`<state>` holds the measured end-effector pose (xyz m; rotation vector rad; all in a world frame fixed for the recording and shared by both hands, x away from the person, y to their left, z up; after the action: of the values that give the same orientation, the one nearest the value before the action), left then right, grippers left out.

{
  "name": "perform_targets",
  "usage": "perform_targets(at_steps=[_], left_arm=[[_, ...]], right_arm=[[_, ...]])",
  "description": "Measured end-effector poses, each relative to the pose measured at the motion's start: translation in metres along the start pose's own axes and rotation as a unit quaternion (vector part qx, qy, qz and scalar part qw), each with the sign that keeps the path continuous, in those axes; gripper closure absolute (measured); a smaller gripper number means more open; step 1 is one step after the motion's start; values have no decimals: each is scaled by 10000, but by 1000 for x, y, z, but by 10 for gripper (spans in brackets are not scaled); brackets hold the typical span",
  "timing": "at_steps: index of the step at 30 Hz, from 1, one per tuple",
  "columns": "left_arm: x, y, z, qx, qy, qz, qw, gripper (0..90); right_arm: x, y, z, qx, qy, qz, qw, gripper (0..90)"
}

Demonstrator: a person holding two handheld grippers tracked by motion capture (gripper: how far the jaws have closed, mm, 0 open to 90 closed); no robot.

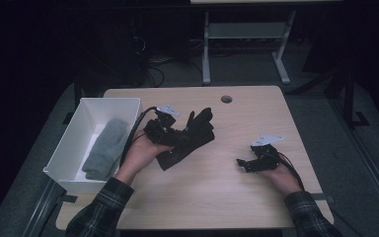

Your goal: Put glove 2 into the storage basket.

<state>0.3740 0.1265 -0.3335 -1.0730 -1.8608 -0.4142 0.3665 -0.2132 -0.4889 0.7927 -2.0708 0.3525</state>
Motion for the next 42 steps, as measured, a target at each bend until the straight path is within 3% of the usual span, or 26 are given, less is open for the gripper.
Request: perform_targets(at_steps=[11, 15, 20, 26, 32, 38, 42], left_arm=[[58, 24, 10, 356, -285, -365, 9983, 660], [78, 36, 19, 531, -375, -562, 9963, 660], [98, 54, 38, 819, -478, -828, 9920, 660], [116, 78, 67, 1275, -609, -1041, 9845, 660], [128, 98, 98, 1756, -648, -1346, 9731, 659], [121, 116, 127, 2152, -505, -1552, 9628, 658], [107, 125, 140, 2307, -264, -1633, 9589, 658]], right_arm=[[0, 0, 0, 2, 2, 0, 10000, 172], [0, 0, 0, 0, -2, 4, 10000, 172], [0, 1, 0, -36, 8, 4, 10000, 172], [0, 1, 0, -45, 7, 9, 10000, 172], [0, 1, 0, -47, 5, 13, 10000, 172], [0, 1, 0, -50, 2, 22, 10000, 172], [0, 1, 0, -34, -4, 29, 10000, 172]])
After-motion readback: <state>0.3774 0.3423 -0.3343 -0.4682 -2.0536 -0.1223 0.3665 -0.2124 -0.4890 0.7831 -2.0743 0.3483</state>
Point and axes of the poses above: each handheld gripper's, and its own axes: x roughly backward along the jaws, z roughly out of its underside, y roughly to its left, the point moved 1 cm from there along -x, roughly forward along the jaws, and after that the axes turned 11 degrees about y, right-handed, at the moved point
